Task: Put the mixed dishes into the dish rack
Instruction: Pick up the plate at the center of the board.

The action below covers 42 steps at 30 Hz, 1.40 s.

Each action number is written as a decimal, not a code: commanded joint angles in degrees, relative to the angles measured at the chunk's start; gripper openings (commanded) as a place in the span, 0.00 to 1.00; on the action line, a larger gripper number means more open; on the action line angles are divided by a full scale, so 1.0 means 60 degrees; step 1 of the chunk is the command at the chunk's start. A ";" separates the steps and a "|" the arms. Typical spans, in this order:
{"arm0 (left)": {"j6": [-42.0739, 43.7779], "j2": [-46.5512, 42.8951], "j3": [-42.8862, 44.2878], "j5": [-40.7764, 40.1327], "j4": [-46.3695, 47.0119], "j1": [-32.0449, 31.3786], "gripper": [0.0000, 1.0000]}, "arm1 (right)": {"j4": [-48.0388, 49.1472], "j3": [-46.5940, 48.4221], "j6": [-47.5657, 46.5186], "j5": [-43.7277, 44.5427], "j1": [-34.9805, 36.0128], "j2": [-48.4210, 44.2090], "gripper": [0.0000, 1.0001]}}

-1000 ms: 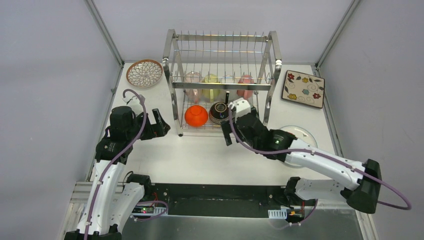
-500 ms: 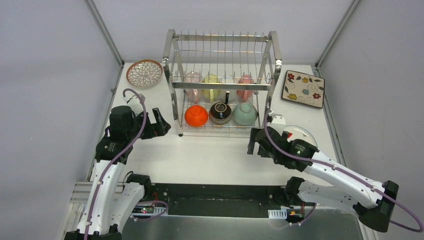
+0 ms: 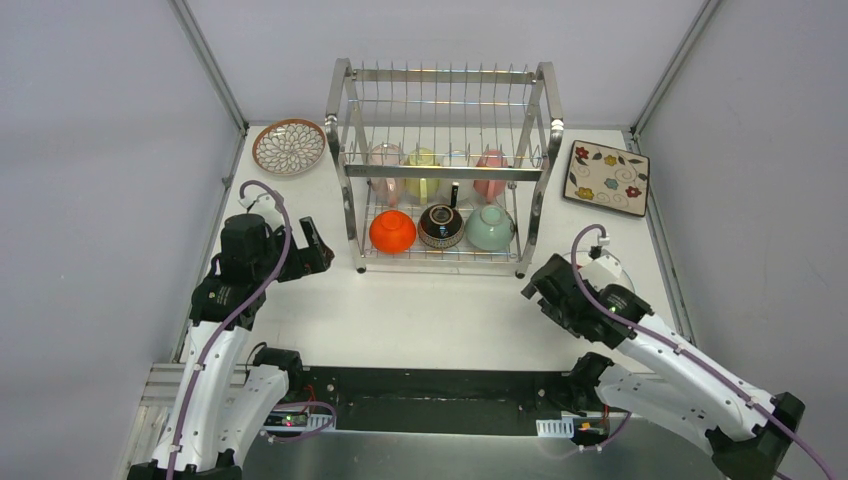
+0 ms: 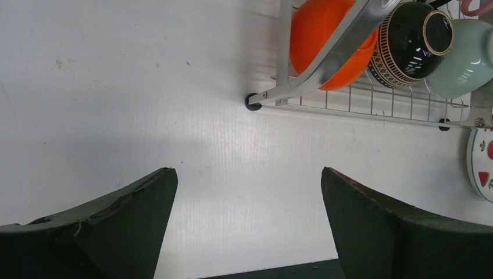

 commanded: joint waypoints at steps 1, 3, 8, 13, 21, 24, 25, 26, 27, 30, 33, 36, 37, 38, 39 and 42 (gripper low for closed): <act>-0.0057 -0.0126 0.0141 -0.0032 0.0093 -0.0076 0.99 | 0.0009 0.0023 0.0364 0.0543 -0.0661 0.0357 0.95; -0.0048 -0.0138 0.0138 0.0040 0.0119 -0.0078 0.99 | 0.0186 0.0049 0.0117 0.0466 -0.1150 0.0647 0.95; -0.0076 -0.0172 0.0101 -0.0015 0.0123 -0.0081 0.99 | 0.0338 -0.0060 0.0274 -0.0267 -0.2541 0.1044 0.95; -0.0103 -0.0206 0.0048 -0.0081 0.0134 -0.0090 0.99 | 0.0786 -0.0642 0.0596 -0.0817 -0.4065 0.1088 0.94; -0.0104 -0.0178 0.0040 -0.0082 0.0155 -0.0135 0.98 | 0.2490 -0.2011 0.1170 -0.1308 -0.5147 0.0597 0.91; -0.0112 -0.0115 0.0040 -0.0071 0.0202 -0.0136 0.98 | 0.2618 -0.2202 0.1478 -0.1268 -0.5317 0.0401 0.90; -0.0126 -0.0114 0.0039 -0.0094 0.0198 -0.0135 0.98 | 0.2628 -0.2254 0.1576 -0.1274 -0.5381 0.0351 0.90; -0.0122 -0.0112 0.0040 -0.0108 0.0196 -0.0135 0.98 | 0.2625 -0.2305 0.1663 -0.1262 -0.5437 0.0297 0.90; -0.0127 -0.0117 0.0040 -0.0157 0.0205 -0.0135 0.97 | 0.2654 -0.2361 0.1699 -0.1246 -0.5462 0.0260 0.89; -0.0135 -0.0139 0.0029 -0.0226 0.0203 -0.0135 0.97 | 0.2543 -0.2415 0.1921 -0.1382 -0.5530 0.0212 0.88; -0.0144 -0.0175 0.0005 -0.0223 0.0196 -0.0144 0.97 | 0.1988 -0.2257 0.2339 -0.1363 -0.5551 0.0243 0.87; -0.0151 -0.0177 0.0024 -0.0249 0.0196 -0.0135 0.97 | 0.1340 -0.1828 0.2472 -0.1234 -0.5587 0.0349 0.87; -0.0149 -0.0180 0.0025 -0.0270 0.0196 -0.0146 0.97 | 0.1122 -0.1638 0.2496 -0.1176 -0.5602 0.0387 0.87; -0.0162 -0.0182 0.0026 -0.0299 0.0196 -0.0137 0.97 | 0.0853 -0.1468 0.2543 -0.1142 -0.5613 0.0406 0.87; -0.0151 -0.0194 0.0026 -0.0319 0.0189 -0.0136 0.97 | 0.0459 -0.1300 0.2657 -0.1119 -0.5619 0.0432 0.87; -0.0180 -0.0236 0.0008 -0.0338 0.0185 -0.0139 0.97 | -0.0076 -0.1089 0.3042 -0.1189 -0.5635 0.0416 0.87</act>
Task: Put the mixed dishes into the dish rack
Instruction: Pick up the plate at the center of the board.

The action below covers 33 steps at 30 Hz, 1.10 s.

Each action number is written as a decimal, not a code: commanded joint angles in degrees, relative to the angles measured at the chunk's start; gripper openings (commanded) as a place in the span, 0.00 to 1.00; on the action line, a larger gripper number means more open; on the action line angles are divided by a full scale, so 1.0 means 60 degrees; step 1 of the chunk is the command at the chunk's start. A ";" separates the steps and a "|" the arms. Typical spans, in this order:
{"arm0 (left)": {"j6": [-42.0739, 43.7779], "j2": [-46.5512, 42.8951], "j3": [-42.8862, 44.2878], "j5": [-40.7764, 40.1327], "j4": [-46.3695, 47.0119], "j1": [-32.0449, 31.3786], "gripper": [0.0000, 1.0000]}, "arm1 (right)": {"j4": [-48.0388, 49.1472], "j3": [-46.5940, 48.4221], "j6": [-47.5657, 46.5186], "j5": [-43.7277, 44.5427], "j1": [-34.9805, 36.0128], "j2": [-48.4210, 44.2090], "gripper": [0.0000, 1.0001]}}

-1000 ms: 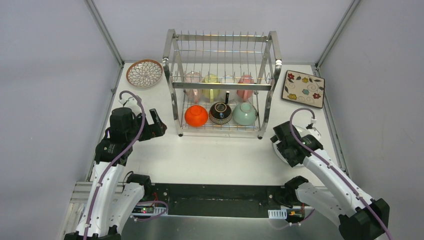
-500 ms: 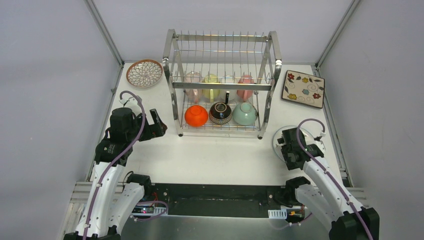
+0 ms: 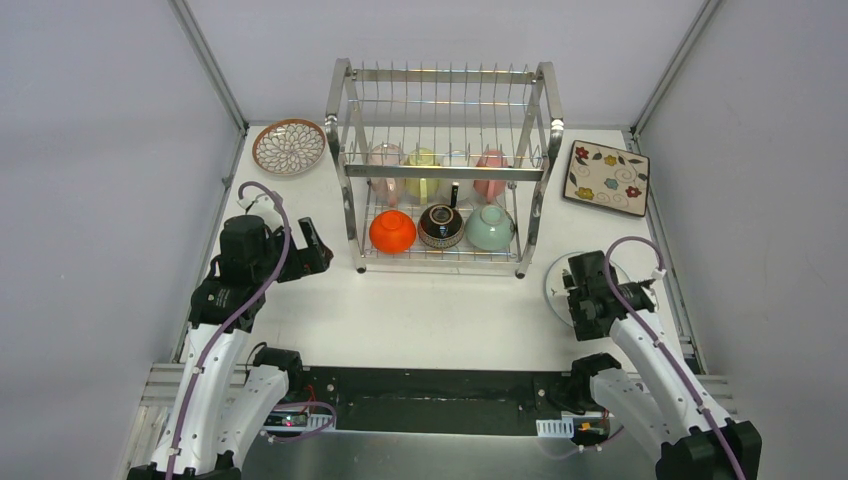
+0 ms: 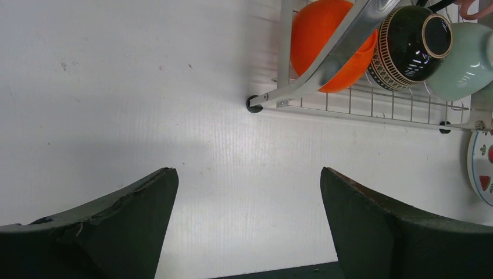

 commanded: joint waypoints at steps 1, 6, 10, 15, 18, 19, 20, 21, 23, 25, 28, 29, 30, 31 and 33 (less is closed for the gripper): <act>-0.0168 -0.0137 0.0025 -0.0236 0.0178 -0.0070 0.97 | -0.1131 0.0555 0.0802 -0.0022 -0.0084 -0.0044 0.87; -0.0174 -0.0201 0.0004 -0.0254 0.0135 -0.0124 0.97 | -0.0507 -0.0155 0.0855 -0.0463 -0.0084 -0.0180 0.85; -0.0168 -0.0226 0.0022 -0.0292 0.0126 -0.0150 0.97 | -0.0467 -0.0324 0.0925 -0.0414 -0.0085 -0.0311 0.84; -0.0106 -0.0246 0.0038 -0.0351 0.0095 -0.0337 0.97 | -0.0160 -0.0534 0.1083 -0.0208 -0.0085 -0.0288 0.84; -0.0065 -0.0160 0.0062 -0.0481 0.0021 -0.0469 0.97 | 0.0139 -0.0687 0.1248 -0.0427 -0.0083 -0.0105 0.83; -0.0052 -0.0139 0.0076 -0.0518 0.0017 -0.0479 0.97 | 0.0183 -0.0705 0.1263 -0.0443 -0.0084 -0.0020 0.83; -0.0060 -0.0115 0.0091 -0.0543 0.0017 -0.0480 0.97 | 0.0236 -0.0720 0.1256 -0.0398 -0.0084 0.0057 0.83; -0.0064 -0.0092 0.0123 -0.0553 0.0017 -0.0480 0.97 | 0.0274 -0.0722 0.1235 -0.0333 -0.0084 0.0130 0.83; -0.0079 -0.0078 0.0147 -0.0558 0.0021 -0.0480 0.97 | 0.0380 -0.0769 0.1204 -0.0225 -0.0085 0.0256 0.83; -0.0112 -0.0118 0.0122 -0.0544 0.0017 -0.0480 0.97 | 0.0640 -0.0832 0.1106 -0.0223 -0.0084 0.0346 0.83; -0.0146 -0.0302 0.0017 -0.0594 0.0017 -0.0481 0.97 | 0.1268 -0.0998 0.0697 -0.0189 -0.0084 0.0424 0.80; -0.0146 -0.0366 -0.0008 -0.0618 0.0017 -0.0484 0.97 | 0.1353 -0.1051 0.0674 -0.0093 -0.0095 0.0444 0.79; -0.0141 -0.0414 -0.0022 -0.0654 0.0017 -0.0480 0.97 | 0.1426 -0.1113 0.0668 0.0010 -0.0085 0.0461 0.77; -0.0142 -0.0444 -0.0019 -0.0697 0.0017 -0.0480 0.97 | 0.1523 -0.1184 0.0620 0.0113 -0.0091 0.0430 0.76; -0.0143 -0.0461 -0.0019 -0.0736 0.0017 -0.0480 0.97 | 0.1739 -0.1323 0.0522 0.0215 -0.0098 0.0314 0.73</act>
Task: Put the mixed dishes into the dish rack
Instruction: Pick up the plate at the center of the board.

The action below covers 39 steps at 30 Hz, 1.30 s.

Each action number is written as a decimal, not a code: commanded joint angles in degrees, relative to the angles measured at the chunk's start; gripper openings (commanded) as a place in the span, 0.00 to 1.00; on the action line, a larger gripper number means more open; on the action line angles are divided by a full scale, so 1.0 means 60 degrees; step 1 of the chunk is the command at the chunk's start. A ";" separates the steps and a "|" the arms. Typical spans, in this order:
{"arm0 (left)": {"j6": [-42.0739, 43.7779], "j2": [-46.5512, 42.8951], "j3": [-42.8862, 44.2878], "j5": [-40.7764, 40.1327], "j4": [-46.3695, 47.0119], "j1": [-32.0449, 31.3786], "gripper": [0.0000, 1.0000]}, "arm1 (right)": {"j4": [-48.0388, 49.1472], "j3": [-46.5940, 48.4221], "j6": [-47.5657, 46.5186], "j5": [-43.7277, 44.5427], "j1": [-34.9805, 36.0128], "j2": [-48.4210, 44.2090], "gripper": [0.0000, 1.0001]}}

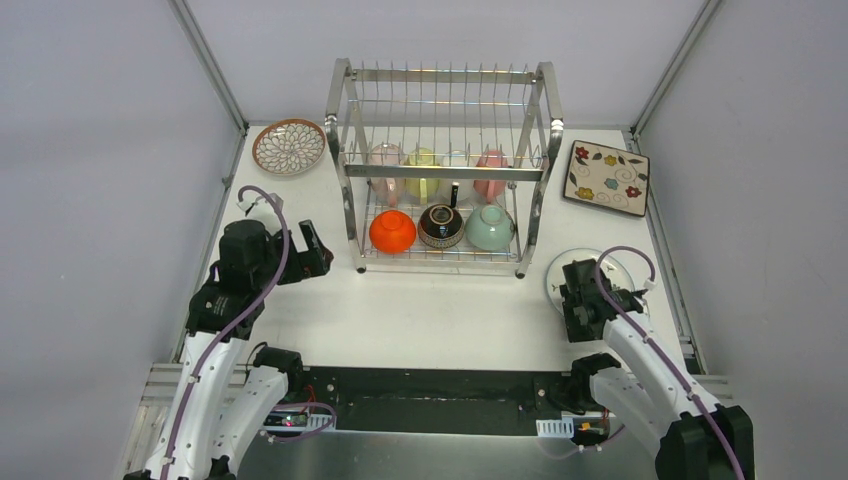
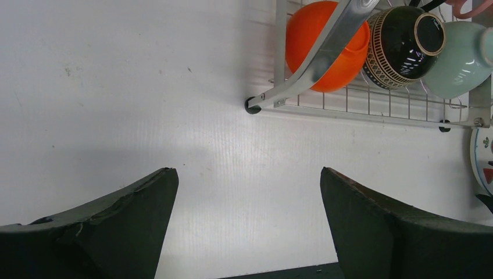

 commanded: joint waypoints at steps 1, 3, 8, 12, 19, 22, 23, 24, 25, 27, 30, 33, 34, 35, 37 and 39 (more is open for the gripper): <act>-0.0133 -0.0191 -0.0026 -0.0311 0.0097 -0.0046 0.97 | 0.1003 -0.0445 -0.0310 0.0469 -0.0080 -0.0169 0.72; -0.0124 -0.0155 -0.0036 -0.0262 0.0135 -0.0046 0.97 | 0.1613 -0.0684 -0.0590 0.0469 -0.0078 -0.0399 0.70; -0.0092 -0.0043 -0.0046 -0.0145 0.0173 -0.0060 0.97 | 0.2009 -0.1087 -0.0601 0.0572 -0.0106 -0.0786 0.66; -0.0094 -0.0080 -0.0035 -0.0162 0.0170 -0.0061 0.97 | 0.2008 -0.1086 -0.0517 0.0610 -0.0159 -0.0603 0.62; -0.0106 -0.0124 -0.0037 -0.0162 0.0171 -0.0061 0.96 | 0.2131 -0.0819 -0.0050 0.0480 -0.0424 0.0605 0.49; -0.0094 -0.0116 -0.0033 -0.0159 0.0160 -0.0061 0.96 | 0.2373 -0.0733 0.0005 0.0446 -0.0515 0.0950 0.44; -0.0096 -0.0120 -0.0033 -0.0167 0.0161 -0.0061 0.96 | 0.2458 -0.0731 -0.0010 0.0509 -0.0530 0.0979 0.41; -0.0102 -0.0113 -0.0037 -0.0162 0.0172 -0.0061 0.96 | 0.2528 -0.0743 -0.0019 0.0599 -0.0541 0.0997 0.38; -0.0092 -0.0119 -0.0033 -0.0162 0.0164 -0.0061 0.96 | 0.2564 -0.0745 -0.0015 0.0701 -0.0555 0.1007 0.35; -0.0091 -0.0109 -0.0034 -0.0148 0.0168 -0.0061 0.96 | 0.2592 -0.0724 -0.0039 0.0813 -0.0602 0.1023 0.27; -0.0097 -0.0134 -0.0033 -0.0161 0.0172 -0.0057 0.96 | 0.2587 -0.0705 -0.0024 0.0966 -0.0648 0.1089 0.04; -0.0102 -0.0120 -0.0035 -0.0165 0.0172 -0.0061 0.96 | 0.2537 -0.0624 -0.0111 0.1021 -0.0703 0.1186 0.00; -0.0092 -0.0104 -0.0033 -0.0162 0.0168 -0.0061 0.96 | 0.2505 -0.0591 -0.0124 0.1035 -0.0716 0.1177 0.00; -0.0091 -0.0105 -0.0037 -0.0165 0.0171 -0.0061 0.96 | 0.2478 -0.0585 -0.0149 0.1037 -0.0711 0.1134 0.00; -0.0102 -0.0113 -0.0036 -0.0155 0.0173 -0.0061 0.96 | 0.2488 -0.0623 -0.0196 0.1076 -0.0736 0.1006 0.00; -0.0092 -0.0124 -0.0034 -0.0161 0.0173 -0.0061 0.96 | 0.2491 -0.0655 -0.0246 0.1104 -0.0753 0.0834 0.00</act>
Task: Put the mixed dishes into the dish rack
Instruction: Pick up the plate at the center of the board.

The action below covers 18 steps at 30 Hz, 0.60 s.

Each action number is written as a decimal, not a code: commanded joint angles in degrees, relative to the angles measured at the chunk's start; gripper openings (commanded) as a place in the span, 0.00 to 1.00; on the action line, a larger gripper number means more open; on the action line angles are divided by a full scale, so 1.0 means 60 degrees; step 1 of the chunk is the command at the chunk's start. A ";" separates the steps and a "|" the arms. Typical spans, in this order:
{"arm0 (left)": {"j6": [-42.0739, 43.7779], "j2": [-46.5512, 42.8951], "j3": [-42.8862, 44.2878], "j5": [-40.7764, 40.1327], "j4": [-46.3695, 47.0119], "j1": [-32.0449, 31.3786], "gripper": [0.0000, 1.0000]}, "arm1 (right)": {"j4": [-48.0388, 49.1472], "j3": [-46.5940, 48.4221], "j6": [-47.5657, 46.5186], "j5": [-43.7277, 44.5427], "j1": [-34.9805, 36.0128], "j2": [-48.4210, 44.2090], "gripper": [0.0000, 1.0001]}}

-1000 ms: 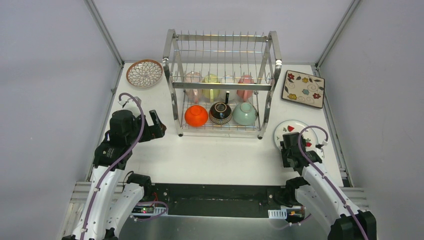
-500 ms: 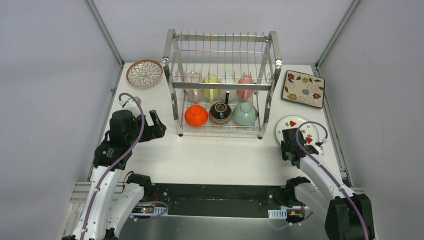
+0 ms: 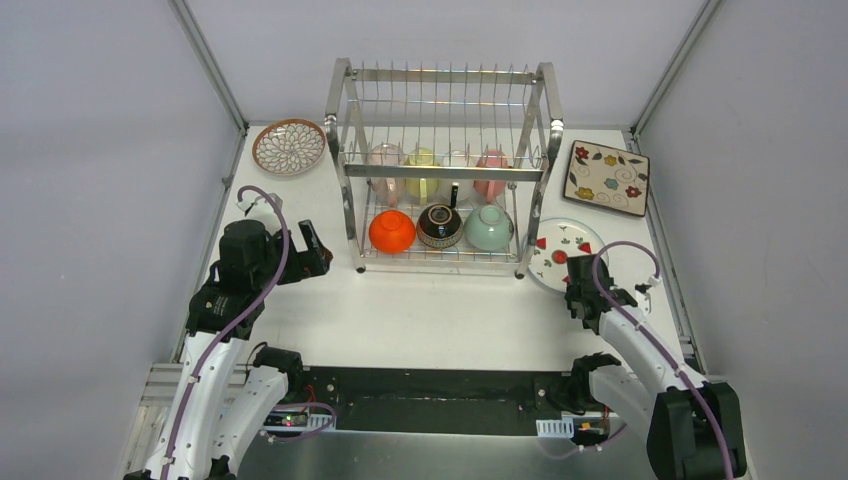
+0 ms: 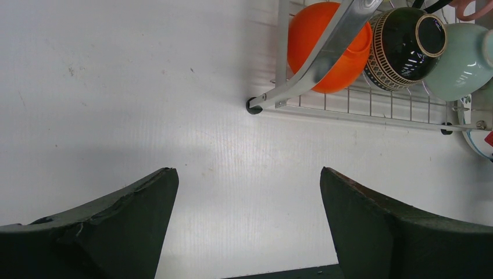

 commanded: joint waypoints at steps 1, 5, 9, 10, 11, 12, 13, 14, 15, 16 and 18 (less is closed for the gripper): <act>-0.0094 -0.0073 -0.0033 -0.0038 0.0172 -0.0061 0.96 | -0.0696 -0.0084 -0.0309 0.0119 -0.0075 -0.0199 0.00; -0.0098 -0.0076 -0.0041 -0.0029 0.0165 -0.0061 0.96 | -0.0685 -0.0096 -0.0394 0.0011 -0.0114 -0.0394 0.17; -0.0091 -0.0070 -0.0039 -0.0029 0.0166 -0.0061 0.96 | -0.0420 -0.0202 -0.0412 -0.0415 -0.0177 -0.0544 0.27; -0.0098 -0.0053 -0.0034 -0.0017 0.0164 -0.0061 0.96 | -0.0328 -0.0236 -0.0401 -0.0449 -0.0194 -0.0567 0.27; -0.0104 -0.0056 -0.0040 -0.0009 0.0160 -0.0061 0.96 | -0.0296 -0.0238 -0.0356 -0.0473 -0.0226 -0.0536 0.28; -0.0111 -0.0042 -0.0034 0.0004 0.0161 -0.0061 0.96 | -0.0270 -0.0222 -0.0337 -0.0471 -0.0277 -0.0483 0.28; -0.0113 -0.0013 -0.0033 0.0015 0.0165 -0.0061 0.96 | -0.0255 -0.0174 -0.0357 -0.0485 -0.0331 -0.0394 0.30; -0.0106 0.0021 -0.0020 0.0033 0.0182 -0.0061 0.96 | -0.0239 -0.0117 -0.0363 -0.0501 -0.0378 -0.0223 0.31; -0.0107 0.0039 -0.0028 0.0069 0.0187 -0.0061 0.96 | -0.0175 -0.0054 -0.0369 -0.0531 -0.0447 -0.0105 0.33; -0.0105 0.0058 -0.0019 0.0087 0.0199 -0.0061 0.96 | -0.0028 -0.0050 -0.0421 -0.0615 -0.0534 0.0025 0.34; -0.0108 0.0100 -0.0007 0.0119 0.0222 -0.0061 0.96 | 0.0513 -0.0153 -0.0540 -0.0929 -0.0731 0.0208 0.35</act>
